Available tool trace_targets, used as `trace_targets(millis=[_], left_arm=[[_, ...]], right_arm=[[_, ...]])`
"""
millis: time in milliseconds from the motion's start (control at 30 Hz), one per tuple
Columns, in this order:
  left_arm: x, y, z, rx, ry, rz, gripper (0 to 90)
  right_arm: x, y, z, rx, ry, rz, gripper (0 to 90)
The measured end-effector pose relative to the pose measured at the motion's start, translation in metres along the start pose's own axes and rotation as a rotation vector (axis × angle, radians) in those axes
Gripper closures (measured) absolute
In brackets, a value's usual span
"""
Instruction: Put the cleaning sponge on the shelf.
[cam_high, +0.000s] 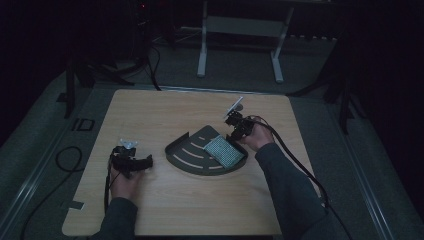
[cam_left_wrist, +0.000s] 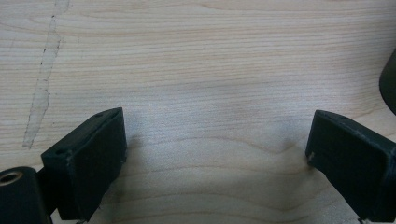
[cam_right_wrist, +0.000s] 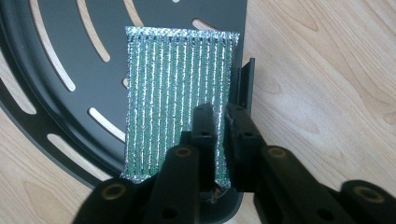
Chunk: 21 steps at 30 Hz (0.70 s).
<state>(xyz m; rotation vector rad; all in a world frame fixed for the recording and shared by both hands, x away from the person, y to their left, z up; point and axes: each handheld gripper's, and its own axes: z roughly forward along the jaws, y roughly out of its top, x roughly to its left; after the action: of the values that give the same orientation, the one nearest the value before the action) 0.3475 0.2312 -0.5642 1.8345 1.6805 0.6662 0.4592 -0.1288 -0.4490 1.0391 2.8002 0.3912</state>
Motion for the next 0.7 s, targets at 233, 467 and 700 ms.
trace_targets(millis=[233, 467, 700], left_arm=[[0.0, 0.0, 0.0, 0.0, 0.0, 0.0, 5.5], [0.0, 0.0, 0.0, 0.0, 0.0, 0.0, 5.5], [0.0, 0.0, 0.0, 0.0, 0.0, 0.0, 5.5]], right_arm=[[0.001, -0.002, -0.005, -0.016, 0.003, 0.003, 60.5], [-0.003, -0.01, -0.011, -0.046, 0.011, 0.041, 48.8], [-0.012, -0.025, -0.016, -0.064, -0.015, 0.089, 37.1]])
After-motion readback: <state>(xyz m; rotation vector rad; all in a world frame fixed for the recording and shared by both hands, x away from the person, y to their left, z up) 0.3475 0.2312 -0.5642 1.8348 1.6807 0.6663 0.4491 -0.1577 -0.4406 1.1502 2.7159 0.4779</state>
